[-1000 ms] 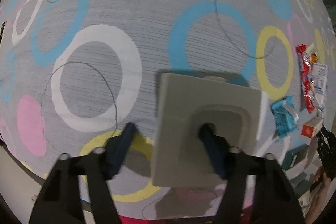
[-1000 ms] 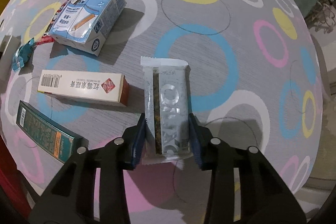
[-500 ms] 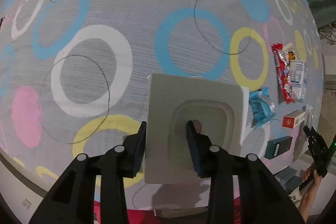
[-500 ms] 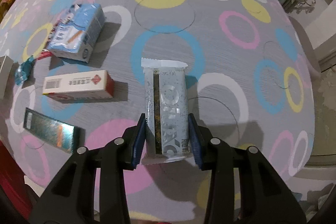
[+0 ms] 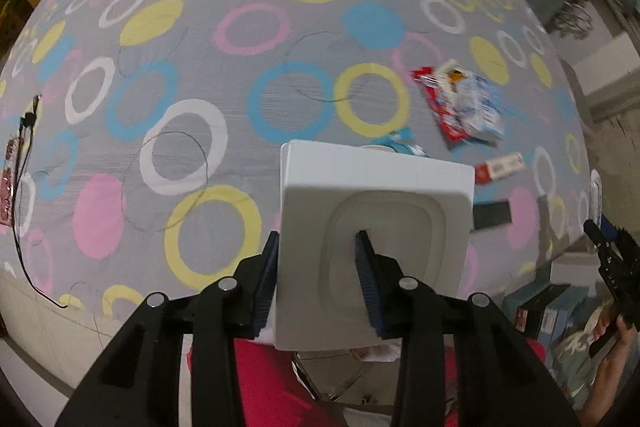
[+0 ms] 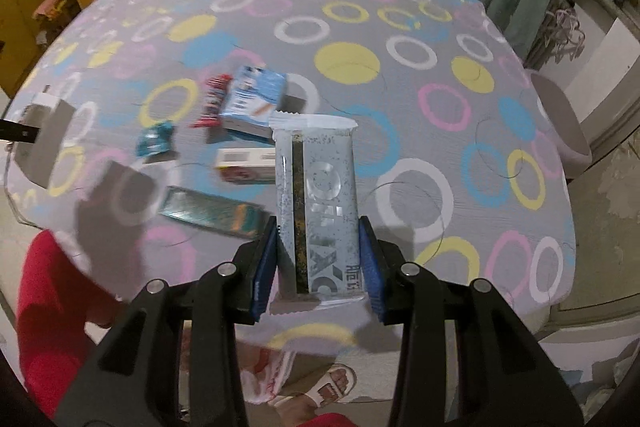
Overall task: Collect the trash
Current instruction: 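Carry the white box and silver wrapper over the white plastic bag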
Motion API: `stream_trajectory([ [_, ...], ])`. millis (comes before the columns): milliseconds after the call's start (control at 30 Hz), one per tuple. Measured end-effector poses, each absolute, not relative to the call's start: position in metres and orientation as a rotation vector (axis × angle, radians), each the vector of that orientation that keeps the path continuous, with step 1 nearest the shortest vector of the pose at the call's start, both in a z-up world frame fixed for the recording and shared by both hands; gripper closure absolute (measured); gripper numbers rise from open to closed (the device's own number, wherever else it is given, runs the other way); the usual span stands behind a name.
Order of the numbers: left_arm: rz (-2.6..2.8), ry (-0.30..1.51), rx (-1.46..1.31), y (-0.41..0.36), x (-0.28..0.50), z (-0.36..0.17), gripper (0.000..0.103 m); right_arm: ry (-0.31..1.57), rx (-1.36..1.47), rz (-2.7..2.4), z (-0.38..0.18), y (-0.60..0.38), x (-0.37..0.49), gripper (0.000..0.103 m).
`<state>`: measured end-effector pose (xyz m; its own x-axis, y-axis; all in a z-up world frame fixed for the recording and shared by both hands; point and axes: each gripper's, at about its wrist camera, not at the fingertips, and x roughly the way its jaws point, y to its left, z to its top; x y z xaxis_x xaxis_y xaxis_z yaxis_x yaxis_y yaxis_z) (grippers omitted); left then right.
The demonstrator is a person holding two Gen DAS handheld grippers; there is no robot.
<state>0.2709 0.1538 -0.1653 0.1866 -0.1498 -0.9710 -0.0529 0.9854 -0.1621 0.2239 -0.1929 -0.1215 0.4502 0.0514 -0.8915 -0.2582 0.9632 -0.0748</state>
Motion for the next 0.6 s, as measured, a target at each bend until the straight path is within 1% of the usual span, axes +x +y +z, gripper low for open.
stream_trajectory([
  [200,-0.138,1.349,-0.122,0.122,0.230,-0.152,0.066,1.065,-0.211,0.240,-0.103,-0.173,0.178,0.065],
  [600,-0.244,1.372,-0.045,0.069,0.169,-0.168,0.066,1.066,-0.247,0.275,-0.115,-0.142,0.107,0.065],
])
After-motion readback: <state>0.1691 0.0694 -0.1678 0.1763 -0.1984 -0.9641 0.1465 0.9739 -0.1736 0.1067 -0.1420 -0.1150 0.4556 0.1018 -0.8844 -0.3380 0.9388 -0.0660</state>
